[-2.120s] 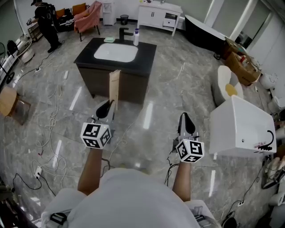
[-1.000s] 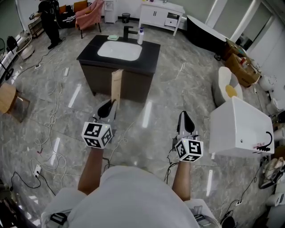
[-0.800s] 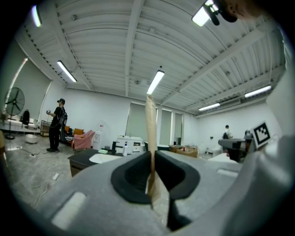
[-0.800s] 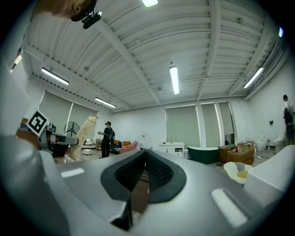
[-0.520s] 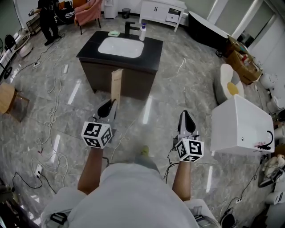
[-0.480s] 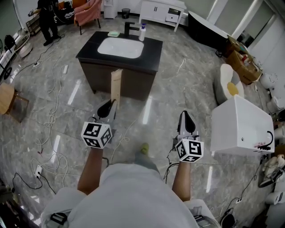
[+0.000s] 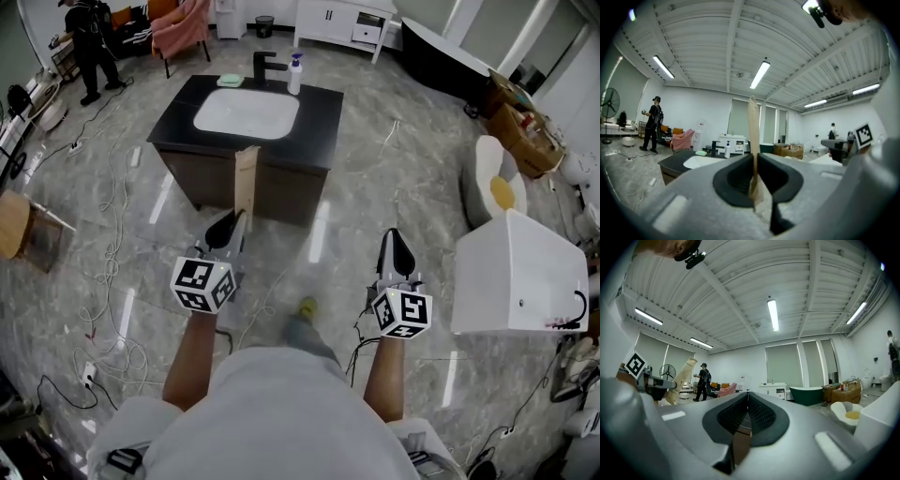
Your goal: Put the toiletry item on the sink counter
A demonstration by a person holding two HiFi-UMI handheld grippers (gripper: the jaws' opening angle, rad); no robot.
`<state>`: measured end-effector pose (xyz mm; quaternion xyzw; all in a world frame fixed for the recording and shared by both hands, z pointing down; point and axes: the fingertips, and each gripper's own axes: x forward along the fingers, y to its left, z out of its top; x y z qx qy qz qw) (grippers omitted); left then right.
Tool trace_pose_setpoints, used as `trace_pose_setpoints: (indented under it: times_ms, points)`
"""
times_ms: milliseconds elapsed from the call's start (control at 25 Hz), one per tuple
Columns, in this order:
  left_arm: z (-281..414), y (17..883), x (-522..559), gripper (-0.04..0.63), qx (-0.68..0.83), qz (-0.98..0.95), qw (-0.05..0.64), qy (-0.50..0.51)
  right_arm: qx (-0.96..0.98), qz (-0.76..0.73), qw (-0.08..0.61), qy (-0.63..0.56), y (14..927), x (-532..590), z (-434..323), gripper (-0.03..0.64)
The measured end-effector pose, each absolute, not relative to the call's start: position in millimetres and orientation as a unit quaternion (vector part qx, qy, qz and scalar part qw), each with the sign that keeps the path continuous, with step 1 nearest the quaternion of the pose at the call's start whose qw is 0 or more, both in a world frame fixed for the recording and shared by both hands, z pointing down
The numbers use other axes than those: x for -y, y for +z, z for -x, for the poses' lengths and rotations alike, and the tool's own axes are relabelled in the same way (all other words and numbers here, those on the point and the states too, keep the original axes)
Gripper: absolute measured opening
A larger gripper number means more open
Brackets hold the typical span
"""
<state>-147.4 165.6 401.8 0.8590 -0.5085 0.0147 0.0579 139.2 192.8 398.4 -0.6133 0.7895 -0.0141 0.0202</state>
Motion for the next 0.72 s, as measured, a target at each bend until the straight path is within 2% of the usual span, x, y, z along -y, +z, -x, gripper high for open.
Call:
trace_pose_setpoints:
  times_ms: [280, 720]
  points:
    - [102.5, 400.1, -52.5, 0.03, 0.513, -0.856, 0.068, 0.02, -0.796, 0.606, -0.003, -0.01, 404.7, -75.4, -180.2, 0.003]
    - [61.0, 388.2, 49.5, 0.031, 0.515, -0.854, 0.063, 0.028, -0.802, 0.596, 0.032, -0.041, 401.1, 30.2, -221.5, 0.003]
